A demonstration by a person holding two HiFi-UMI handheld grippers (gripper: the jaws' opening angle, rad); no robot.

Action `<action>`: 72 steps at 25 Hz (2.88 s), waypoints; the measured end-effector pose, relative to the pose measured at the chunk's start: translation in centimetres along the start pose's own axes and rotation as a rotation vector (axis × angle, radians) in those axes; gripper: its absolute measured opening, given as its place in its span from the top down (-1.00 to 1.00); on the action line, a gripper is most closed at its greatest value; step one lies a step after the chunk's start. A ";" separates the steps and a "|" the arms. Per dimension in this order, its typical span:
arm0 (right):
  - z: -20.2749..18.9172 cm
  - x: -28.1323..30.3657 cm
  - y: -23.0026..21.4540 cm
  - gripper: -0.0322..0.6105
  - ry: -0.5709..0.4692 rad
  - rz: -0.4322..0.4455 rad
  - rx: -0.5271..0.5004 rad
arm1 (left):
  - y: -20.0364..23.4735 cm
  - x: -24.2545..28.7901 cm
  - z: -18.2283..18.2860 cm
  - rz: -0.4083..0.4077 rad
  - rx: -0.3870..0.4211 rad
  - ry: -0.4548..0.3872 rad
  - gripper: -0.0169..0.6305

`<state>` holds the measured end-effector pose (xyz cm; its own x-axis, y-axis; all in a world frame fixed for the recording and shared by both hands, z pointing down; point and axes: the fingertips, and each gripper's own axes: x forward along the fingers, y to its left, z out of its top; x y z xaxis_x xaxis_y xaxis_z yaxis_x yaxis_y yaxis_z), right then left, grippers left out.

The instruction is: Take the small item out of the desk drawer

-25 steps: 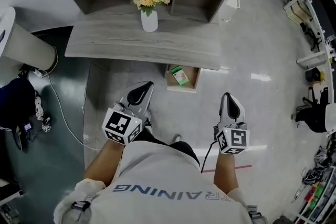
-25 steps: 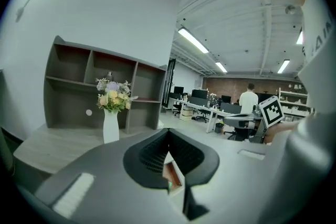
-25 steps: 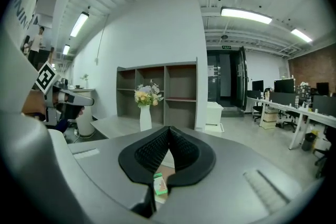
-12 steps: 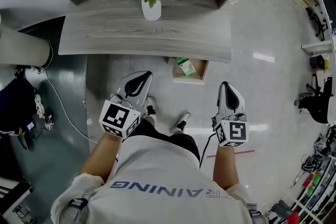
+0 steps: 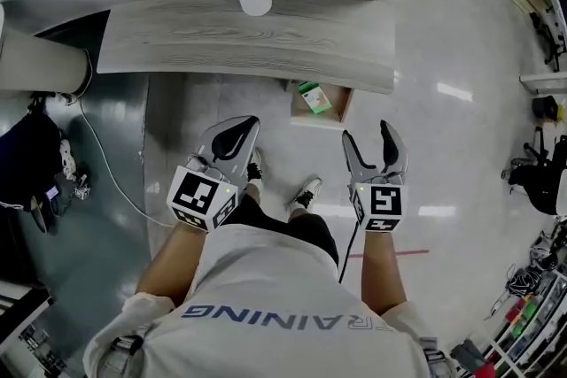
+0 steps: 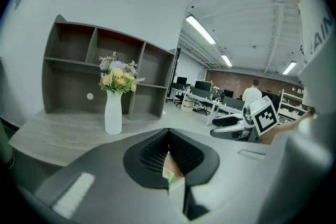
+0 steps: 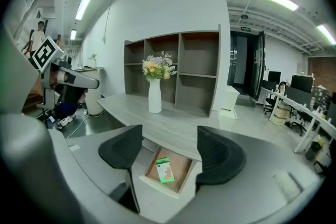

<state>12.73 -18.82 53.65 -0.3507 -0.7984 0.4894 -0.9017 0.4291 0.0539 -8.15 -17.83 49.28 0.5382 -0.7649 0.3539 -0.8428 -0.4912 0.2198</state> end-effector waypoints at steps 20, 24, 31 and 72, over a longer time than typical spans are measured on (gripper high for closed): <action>-22.3 20.5 3.7 -0.44 0.461 0.007 -0.217 | 6.1 0.3 -8.0 0.108 -0.055 0.112 0.95; -25.6 23.9 4.0 -0.40 0.509 -0.028 -0.267 | 7.0 -0.3 -9.3 0.124 -0.076 0.124 0.95; -29.1 26.9 3.2 -0.32 0.577 -0.096 -0.298 | 8.1 -0.9 -10.4 0.141 -0.100 0.128 0.95; 20.4 -10.5 -3.1 -0.09 -0.436 -0.166 -0.068 | -5.5 -1.2 15.4 -0.129 0.105 -0.350 0.95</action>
<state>14.04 -20.33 30.60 -0.2894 -0.9554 0.0586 -0.9412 0.2952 0.1643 -4.06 -20.56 33.62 0.6244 -0.7811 -0.0060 -0.7727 -0.6188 0.1416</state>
